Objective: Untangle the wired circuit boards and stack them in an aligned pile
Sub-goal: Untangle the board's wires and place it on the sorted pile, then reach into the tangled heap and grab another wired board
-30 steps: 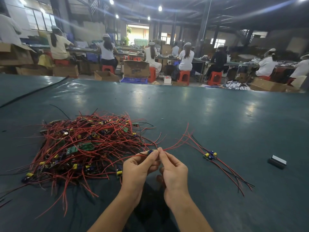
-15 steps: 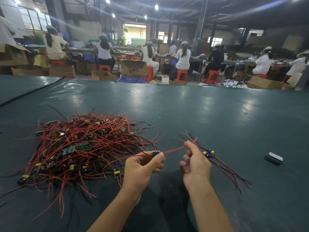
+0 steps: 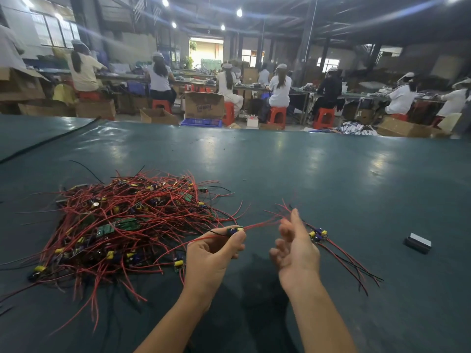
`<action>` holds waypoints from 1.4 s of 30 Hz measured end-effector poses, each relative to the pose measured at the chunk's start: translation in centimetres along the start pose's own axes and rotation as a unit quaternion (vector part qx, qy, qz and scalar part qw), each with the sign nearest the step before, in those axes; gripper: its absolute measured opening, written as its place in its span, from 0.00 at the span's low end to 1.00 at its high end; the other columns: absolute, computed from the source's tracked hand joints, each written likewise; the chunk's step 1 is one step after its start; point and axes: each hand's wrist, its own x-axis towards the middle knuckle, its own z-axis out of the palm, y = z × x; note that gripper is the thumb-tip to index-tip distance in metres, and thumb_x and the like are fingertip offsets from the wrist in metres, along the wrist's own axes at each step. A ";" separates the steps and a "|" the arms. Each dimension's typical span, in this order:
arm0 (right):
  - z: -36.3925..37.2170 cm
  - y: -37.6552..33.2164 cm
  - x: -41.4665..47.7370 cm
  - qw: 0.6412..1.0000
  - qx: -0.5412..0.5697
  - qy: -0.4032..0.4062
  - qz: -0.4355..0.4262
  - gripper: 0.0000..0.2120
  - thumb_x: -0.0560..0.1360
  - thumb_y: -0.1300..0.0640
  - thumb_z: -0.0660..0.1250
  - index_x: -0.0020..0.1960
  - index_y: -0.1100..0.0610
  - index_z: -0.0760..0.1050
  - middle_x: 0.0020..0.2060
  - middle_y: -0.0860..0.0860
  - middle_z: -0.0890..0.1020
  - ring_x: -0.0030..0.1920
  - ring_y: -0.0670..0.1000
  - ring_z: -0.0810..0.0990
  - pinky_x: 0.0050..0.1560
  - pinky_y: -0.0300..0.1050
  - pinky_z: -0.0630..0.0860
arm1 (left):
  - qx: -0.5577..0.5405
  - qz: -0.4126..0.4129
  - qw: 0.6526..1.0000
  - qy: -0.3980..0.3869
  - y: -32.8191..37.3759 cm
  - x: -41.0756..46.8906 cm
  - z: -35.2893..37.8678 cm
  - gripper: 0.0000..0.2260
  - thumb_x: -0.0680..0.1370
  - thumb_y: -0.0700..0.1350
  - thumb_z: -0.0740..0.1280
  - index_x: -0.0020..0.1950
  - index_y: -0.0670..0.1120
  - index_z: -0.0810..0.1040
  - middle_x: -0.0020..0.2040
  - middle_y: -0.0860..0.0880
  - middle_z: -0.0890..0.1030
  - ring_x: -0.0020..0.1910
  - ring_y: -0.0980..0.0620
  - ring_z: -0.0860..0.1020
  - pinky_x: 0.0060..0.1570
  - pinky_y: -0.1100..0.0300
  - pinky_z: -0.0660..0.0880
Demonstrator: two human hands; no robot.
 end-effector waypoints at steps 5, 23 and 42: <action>1.7 3.0 -3.1 0.986 -0.121 -0.117 -0.014 0.15 0.70 0.41 0.73 0.36 0.52 0.85 0.33 0.46 0.84 0.28 0.44 0.78 0.24 0.37 0.69 | -0.014 0.036 0.999 0.017 -0.2 0.2 0.0 0.06 0.67 0.43 0.75 0.43 0.47 0.85 0.41 0.47 0.86 0.40 0.53 0.84 0.41 0.67 0.78; -0.3 -8.8 0.8 0.993 0.039 -0.111 -0.015 0.12 0.79 0.59 0.58 0.38 0.57 0.71 0.25 0.51 0.77 0.22 0.48 0.76 0.25 0.42 0.79 | 0.326 0.172 0.919 -0.144 -1.3 0.3 -1.5 0.24 0.73 0.40 0.74 0.63 0.59 0.73 0.63 0.57 0.73 0.54 0.61 0.75 0.46 0.68 0.73; -5.9 -6.4 10.5 0.312 -0.876 0.010 -0.367 0.11 0.84 0.50 0.53 0.57 0.50 0.73 0.52 0.47 0.77 0.53 0.51 0.77 0.38 0.43 0.67 | 0.336 0.131 0.919 -0.156 -2.1 0.7 -1.9 0.13 0.75 0.42 0.73 0.58 0.53 0.80 0.59 0.59 0.72 0.49 0.59 0.76 0.41 0.67 0.74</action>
